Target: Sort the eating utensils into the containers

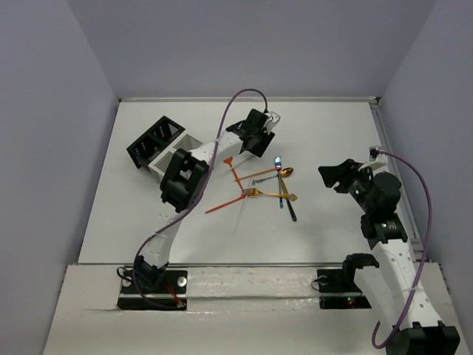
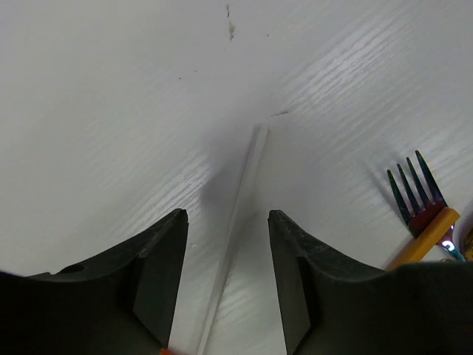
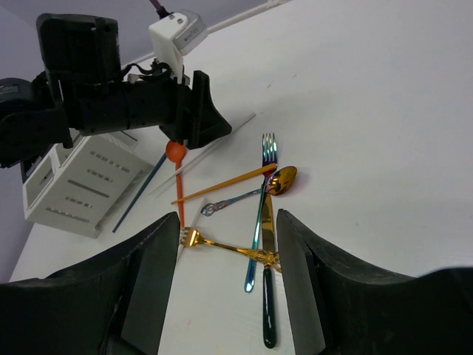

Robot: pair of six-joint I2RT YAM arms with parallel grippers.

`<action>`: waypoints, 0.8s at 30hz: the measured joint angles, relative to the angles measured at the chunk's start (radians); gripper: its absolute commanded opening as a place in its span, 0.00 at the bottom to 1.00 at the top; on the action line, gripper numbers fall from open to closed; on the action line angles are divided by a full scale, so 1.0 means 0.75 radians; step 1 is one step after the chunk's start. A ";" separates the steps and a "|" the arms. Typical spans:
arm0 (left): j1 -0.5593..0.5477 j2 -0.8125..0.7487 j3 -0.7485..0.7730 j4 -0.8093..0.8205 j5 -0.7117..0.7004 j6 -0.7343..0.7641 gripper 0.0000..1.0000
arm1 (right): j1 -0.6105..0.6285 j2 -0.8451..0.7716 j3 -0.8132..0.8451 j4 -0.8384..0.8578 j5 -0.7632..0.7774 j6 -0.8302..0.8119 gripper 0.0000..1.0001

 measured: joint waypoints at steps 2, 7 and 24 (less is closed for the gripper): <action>-0.002 0.043 0.037 -0.021 -0.005 0.010 0.55 | 0.000 0.006 0.000 0.000 -0.004 0.000 0.61; -0.002 0.119 0.102 -0.069 -0.002 0.026 0.46 | 0.000 0.013 0.000 0.001 -0.009 0.000 0.61; -0.017 0.131 0.116 -0.076 -0.026 0.077 0.06 | 0.000 0.014 0.000 0.001 -0.009 0.000 0.61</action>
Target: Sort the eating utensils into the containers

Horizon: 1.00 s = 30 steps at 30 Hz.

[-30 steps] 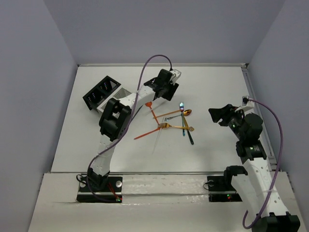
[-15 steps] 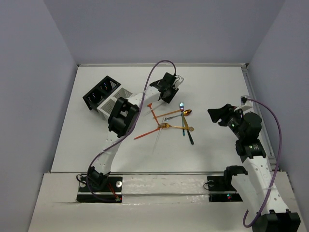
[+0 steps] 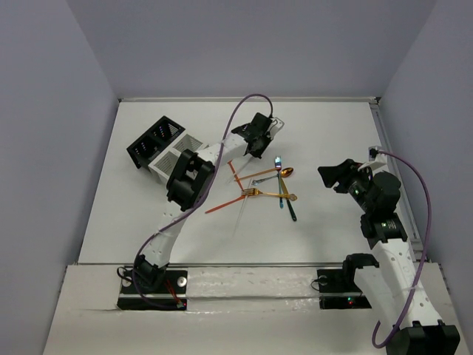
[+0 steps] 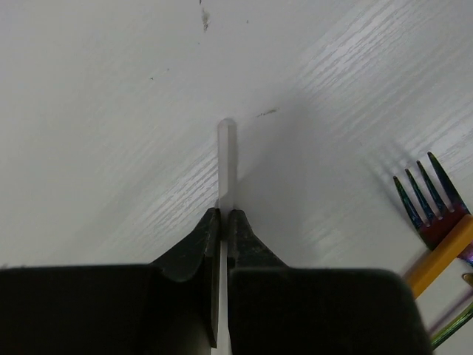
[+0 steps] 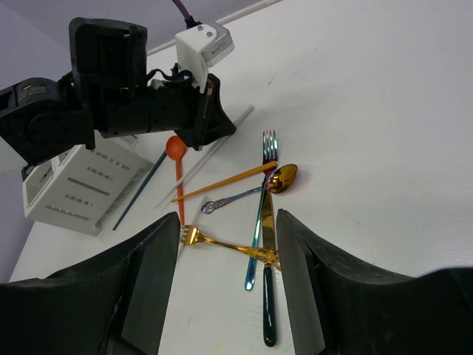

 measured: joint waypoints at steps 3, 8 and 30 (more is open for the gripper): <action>-0.002 0.000 -0.003 0.010 -0.009 -0.001 0.06 | 0.000 0.000 0.000 0.000 0.000 0.000 0.61; -0.003 -0.086 -0.085 0.043 -0.032 -0.012 0.06 | 0.000 0.000 0.000 0.000 0.001 0.000 0.60; 0.503 -1.230 -0.657 0.681 -0.332 -0.301 0.06 | 0.000 -0.030 -0.039 0.037 -0.023 0.005 0.60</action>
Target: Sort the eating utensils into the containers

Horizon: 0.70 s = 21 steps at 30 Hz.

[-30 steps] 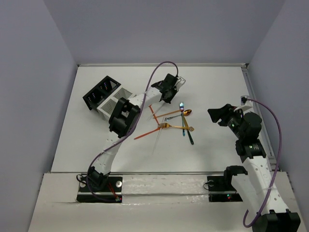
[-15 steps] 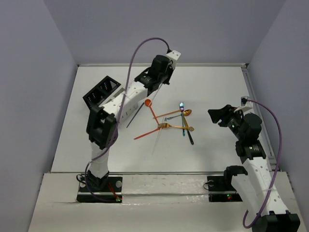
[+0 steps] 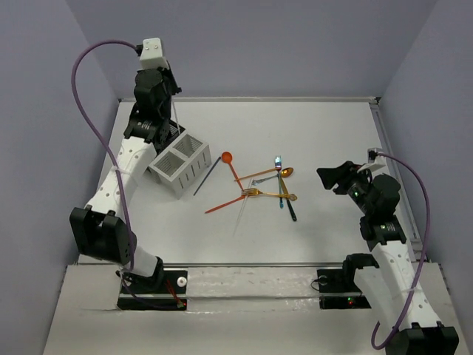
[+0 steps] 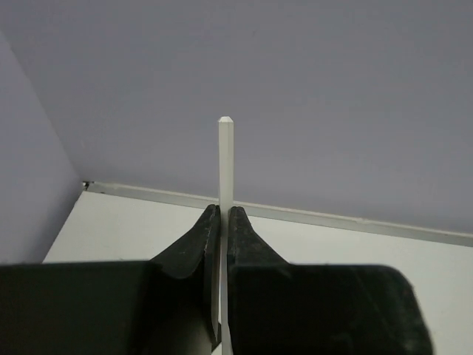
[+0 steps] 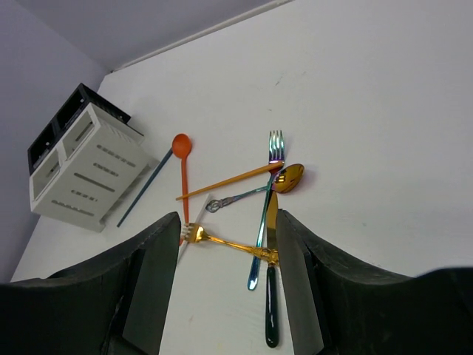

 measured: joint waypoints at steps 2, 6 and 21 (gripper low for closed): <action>0.046 0.016 -0.009 0.007 -0.011 -0.005 0.06 | 0.000 0.005 -0.006 0.016 -0.019 0.002 0.60; 0.122 0.075 -0.011 0.044 -0.023 -0.007 0.06 | 0.000 0.030 -0.014 0.038 -0.051 0.007 0.60; 0.238 0.354 -0.005 0.180 -0.061 0.031 0.06 | 0.001 0.081 -0.032 0.148 -0.156 0.026 0.60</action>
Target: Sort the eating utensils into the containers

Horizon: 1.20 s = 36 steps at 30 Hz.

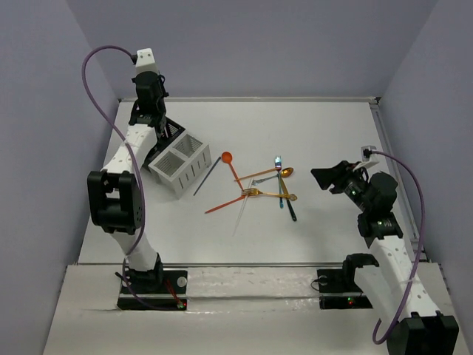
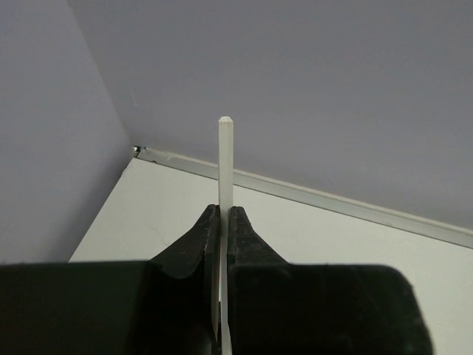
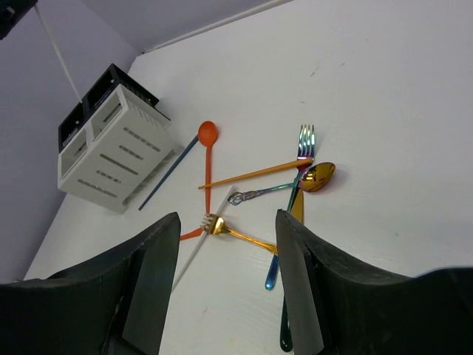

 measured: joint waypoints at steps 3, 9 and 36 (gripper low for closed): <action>0.011 0.041 0.022 0.031 -0.002 0.012 0.06 | 0.004 0.025 -0.004 0.015 -0.017 0.003 0.60; 0.033 0.107 0.030 0.120 -0.005 0.054 0.06 | 0.017 0.059 -0.005 0.031 -0.032 0.004 0.60; 0.043 0.155 -0.177 0.414 0.023 0.004 0.29 | 0.035 0.040 -0.007 0.089 -0.052 0.005 0.61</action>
